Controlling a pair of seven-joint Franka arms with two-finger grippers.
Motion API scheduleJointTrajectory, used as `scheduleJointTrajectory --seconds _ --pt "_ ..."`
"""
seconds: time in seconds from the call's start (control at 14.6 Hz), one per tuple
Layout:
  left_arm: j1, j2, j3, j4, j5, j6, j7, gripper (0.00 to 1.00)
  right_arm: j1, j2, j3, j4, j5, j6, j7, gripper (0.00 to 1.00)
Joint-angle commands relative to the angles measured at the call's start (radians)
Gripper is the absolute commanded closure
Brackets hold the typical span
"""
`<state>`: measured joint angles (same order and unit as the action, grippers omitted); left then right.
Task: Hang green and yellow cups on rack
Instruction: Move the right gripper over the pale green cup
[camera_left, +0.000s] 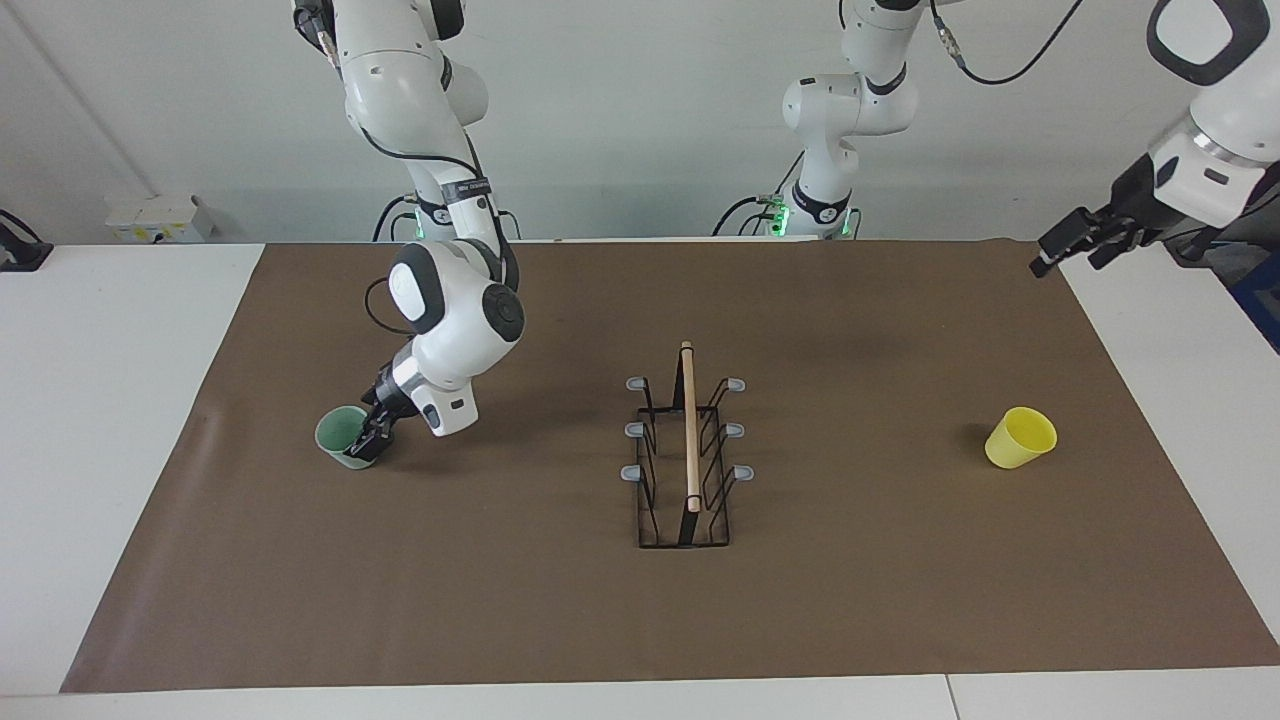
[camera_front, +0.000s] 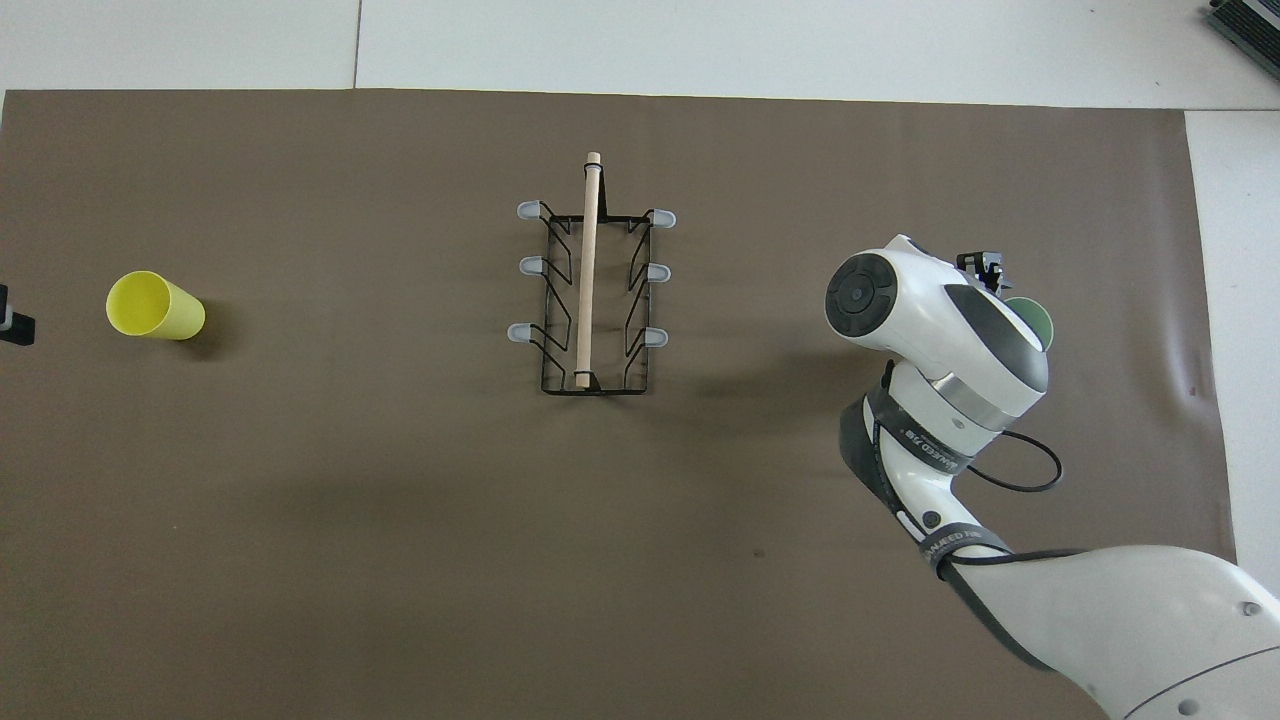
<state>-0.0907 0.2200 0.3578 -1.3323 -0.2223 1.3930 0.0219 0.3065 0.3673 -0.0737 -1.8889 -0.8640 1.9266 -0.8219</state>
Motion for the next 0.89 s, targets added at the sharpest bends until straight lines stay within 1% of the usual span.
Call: scheduleJointTrajectory --seconds 0.0,0.14,0.27,0.55,0.75,0.82 --pt "-0.021 0.194 0.137 0.180 -0.119 -0.011 -0.023 0.00 -0.009 0.015 0.000 -0.004 -0.030 0.006 -0.025 0.00" --pt "-0.012 0.208 0.173 0.156 -0.147 0.033 -0.030 0.00 0.005 0.039 0.000 -0.004 -0.055 -0.001 -0.031 0.00" --pt "0.020 0.240 0.179 0.110 -0.182 0.066 -0.063 0.00 0.000 0.047 0.000 -0.006 -0.072 -0.003 -0.034 0.00" --pt "0.097 0.335 0.208 0.102 -0.342 0.073 -0.264 0.00 0.000 0.064 0.000 -0.013 -0.124 -0.008 -0.036 0.00" --pt "0.097 0.338 0.233 -0.006 -0.460 0.112 -0.420 0.00 -0.009 0.062 0.000 -0.033 -0.153 -0.006 -0.034 0.00" --pt "0.094 0.340 0.254 -0.039 -0.507 0.112 -0.439 0.00 -0.009 0.064 0.000 -0.039 -0.158 -0.008 -0.034 0.00"
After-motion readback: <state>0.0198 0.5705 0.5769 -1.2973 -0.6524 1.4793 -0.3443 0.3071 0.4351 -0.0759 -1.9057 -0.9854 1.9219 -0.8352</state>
